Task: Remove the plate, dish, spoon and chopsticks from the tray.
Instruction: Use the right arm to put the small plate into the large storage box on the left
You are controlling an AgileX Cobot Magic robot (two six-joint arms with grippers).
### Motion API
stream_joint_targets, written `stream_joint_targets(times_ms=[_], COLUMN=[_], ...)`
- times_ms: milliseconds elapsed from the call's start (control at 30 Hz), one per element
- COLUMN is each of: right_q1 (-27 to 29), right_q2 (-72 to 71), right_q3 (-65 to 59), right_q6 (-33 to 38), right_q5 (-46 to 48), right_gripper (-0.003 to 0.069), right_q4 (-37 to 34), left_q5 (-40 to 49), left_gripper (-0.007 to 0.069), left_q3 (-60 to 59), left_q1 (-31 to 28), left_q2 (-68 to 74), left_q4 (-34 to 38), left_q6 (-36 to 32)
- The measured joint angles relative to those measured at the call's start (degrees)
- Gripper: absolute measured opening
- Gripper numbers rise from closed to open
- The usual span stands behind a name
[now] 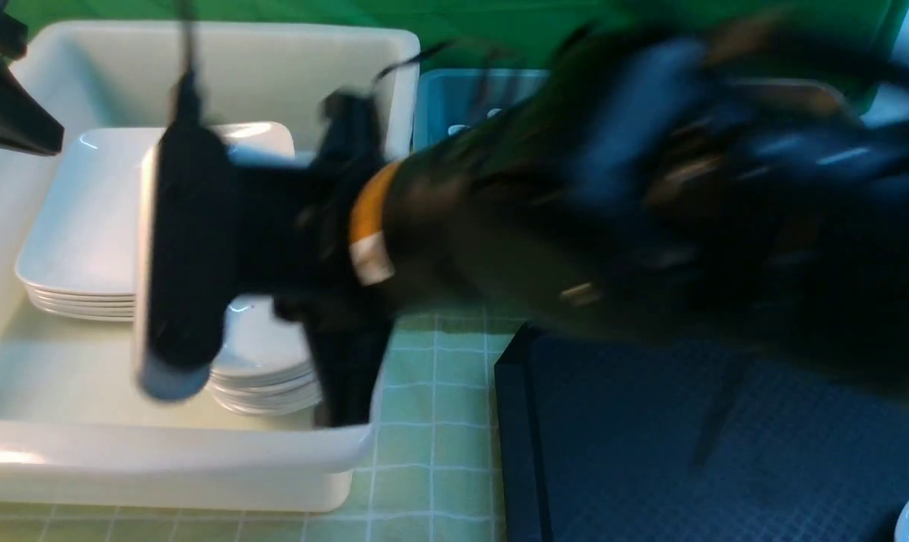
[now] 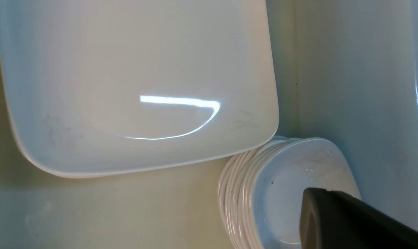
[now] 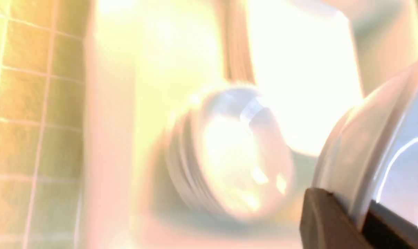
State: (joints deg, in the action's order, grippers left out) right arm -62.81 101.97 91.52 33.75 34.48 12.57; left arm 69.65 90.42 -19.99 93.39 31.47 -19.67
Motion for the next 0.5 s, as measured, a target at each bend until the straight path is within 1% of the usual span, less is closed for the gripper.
stream_joint_targets(times_ms=[167, 333, 433, 500], right_q1=[0.0, 0.0, -0.1, -0.2], right_q2=[9.8, 12.4, 12.7, 12.8], right_q3=[3.2, 3.8, 4.2, 4.4], right_q6=[3.5, 5.3, 5.4, 5.4], right_q5=[-0.4, -0.8, -0.8, -0.8], right_gripper=[0.0019, 0.0031, 0.0076, 0.0128], right_q4=[1.1, 2.4, 3.4, 4.0], left_q5=[0.0, 0.0, 0.0, 0.0], left_gripper=[-0.0013, -0.0013, -0.0013, -0.0013], left_q3=[0.0, 0.0, 0.0, 0.0], left_q1=[0.0, 0.0, 0.0, 0.0], left_q2=[0.0, 0.0, 0.0, 0.0], left_q4=[0.0, -0.4, -0.5, -0.5], left_q6=[0.0, 0.0, 0.0, 0.0])
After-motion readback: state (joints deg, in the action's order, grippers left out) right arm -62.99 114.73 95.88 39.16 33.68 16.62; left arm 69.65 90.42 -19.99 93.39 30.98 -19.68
